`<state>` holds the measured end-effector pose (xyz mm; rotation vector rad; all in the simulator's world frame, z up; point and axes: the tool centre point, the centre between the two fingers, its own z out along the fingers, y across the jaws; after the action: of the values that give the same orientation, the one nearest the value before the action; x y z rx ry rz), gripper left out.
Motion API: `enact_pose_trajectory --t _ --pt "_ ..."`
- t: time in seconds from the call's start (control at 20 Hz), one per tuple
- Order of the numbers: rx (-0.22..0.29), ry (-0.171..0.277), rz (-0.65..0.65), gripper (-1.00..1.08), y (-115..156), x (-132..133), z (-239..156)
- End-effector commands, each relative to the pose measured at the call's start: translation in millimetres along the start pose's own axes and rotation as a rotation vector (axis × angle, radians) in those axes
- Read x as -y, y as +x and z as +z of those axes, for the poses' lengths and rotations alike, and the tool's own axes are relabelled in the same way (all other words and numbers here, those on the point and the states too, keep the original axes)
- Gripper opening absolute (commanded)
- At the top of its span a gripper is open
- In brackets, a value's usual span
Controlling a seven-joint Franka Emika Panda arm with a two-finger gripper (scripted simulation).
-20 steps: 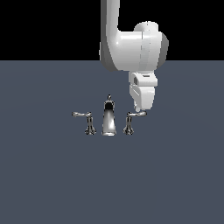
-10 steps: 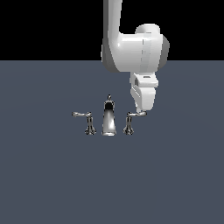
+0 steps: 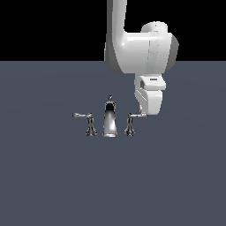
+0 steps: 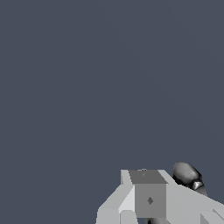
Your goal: Turn on the faucet by rotating a designated handle.
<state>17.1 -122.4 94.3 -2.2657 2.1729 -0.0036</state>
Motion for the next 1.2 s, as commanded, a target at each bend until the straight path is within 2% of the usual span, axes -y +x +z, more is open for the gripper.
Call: enact_pose_trajectory --t 0.0,0.15,0.25,1.05,1.15 --pt "0.000 -0.003 0.003 -1.00 5 -11 0" --pt "0.000 -0.003 0.003 -1.00 9 -21 0" --pt "0.002 0.007 -0.011 -1.00 1 -11 0" --pt "0.000 -0.003 0.002 -1.00 -9 -66 0" --pt "-0.002 0.001 0.008 -1.00 -4 -62 0"
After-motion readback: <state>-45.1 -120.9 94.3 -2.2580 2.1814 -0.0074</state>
